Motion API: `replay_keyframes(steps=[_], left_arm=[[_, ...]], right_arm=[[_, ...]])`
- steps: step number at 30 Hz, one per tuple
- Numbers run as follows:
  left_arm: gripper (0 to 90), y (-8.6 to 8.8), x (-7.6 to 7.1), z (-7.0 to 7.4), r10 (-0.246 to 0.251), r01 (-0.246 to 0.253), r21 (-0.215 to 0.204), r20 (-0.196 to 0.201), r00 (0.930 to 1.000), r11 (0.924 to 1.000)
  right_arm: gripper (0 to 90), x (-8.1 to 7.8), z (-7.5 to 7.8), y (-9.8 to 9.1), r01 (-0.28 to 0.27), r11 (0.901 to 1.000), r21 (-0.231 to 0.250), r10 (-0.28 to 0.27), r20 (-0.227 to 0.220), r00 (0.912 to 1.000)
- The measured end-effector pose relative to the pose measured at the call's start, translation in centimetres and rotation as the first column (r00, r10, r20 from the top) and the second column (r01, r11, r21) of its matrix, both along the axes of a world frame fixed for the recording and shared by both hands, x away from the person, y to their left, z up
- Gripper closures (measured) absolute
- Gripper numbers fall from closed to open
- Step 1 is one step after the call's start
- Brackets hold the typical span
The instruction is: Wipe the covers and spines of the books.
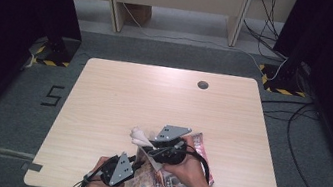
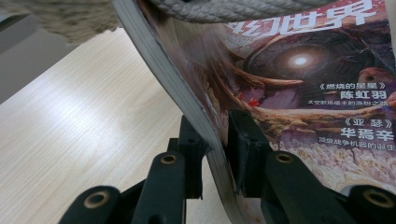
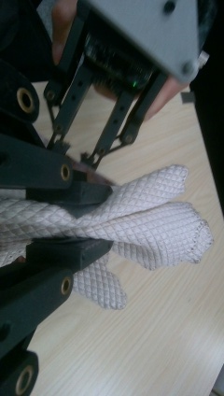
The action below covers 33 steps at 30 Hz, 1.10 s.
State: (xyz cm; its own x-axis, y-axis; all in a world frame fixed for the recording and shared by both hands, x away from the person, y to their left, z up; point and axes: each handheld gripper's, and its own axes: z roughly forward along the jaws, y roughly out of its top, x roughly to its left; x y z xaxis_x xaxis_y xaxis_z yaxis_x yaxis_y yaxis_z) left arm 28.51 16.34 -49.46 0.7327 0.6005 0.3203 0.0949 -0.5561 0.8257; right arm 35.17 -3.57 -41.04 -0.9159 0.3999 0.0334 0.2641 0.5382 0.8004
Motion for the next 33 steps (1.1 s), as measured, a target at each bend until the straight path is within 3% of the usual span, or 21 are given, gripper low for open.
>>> replay_keyframes(steps=[4,7,10,14,21,26,28,33], left_arm=[[75.5,-0.1,0.0,0.1,-0.002,0.002,0.007,0.006,1.0000,1.0000],[75.4,-0.1,-0.1,0.1,-0.001,0.001,0.000,0.008,1.0000,1.0000],[75.5,-0.1,-0.2,0.0,-0.002,0.002,0.010,0.013,0.9999,1.0000],[75.4,-0.2,-0.3,0.1,-0.004,0.003,0.022,0.016,0.9999,0.9998],[75.4,-0.3,-0.3,0.1,-0.007,0.006,0.042,0.029,0.9995,0.9991],[75.4,-0.4,-0.4,0.2,-0.011,0.009,0.044,0.039,0.9992,0.9990],[75.3,-0.5,-0.5,0.1,-0.011,0.008,0.056,0.051,0.9986,0.9984],[75.3,-0.5,-0.5,0.2,-0.016,0.012,0.064,0.052,0.9985,0.9979]], right_arm=[[76.7,0.3,-0.1,-0.6,0.029,0.9987,-0.043,-0.028,0.018,0.9994],[76.6,0.1,0.0,-0.4,0.027,0.9987,-0.042,-0.026,0.018,0.9995],[76.5,-0.5,0.4,0.3,-0.022,0.9993,-0.032,0.023,0.028,0.9994],[76.6,-1.3,0.8,0.9,-0.031,0.9975,-0.063,0.035,0.061,0.9975],[77.0,-0.1,0.2,-0.4,0.018,0.9968,-0.078,-0.016,0.029,0.9995],[76.8,-0.3,0.4,-0.4,0.015,0.9975,-0.069,-0.014,0.015,0.9998],[76.7,-0.6,0.8,0.0,-0.022,0.9981,-0.058,0.024,0.031,0.9992],[76.6,-1.0,0.9,0.3,-0.018,0.9965,-0.081,0.024,0.068,0.9974]])
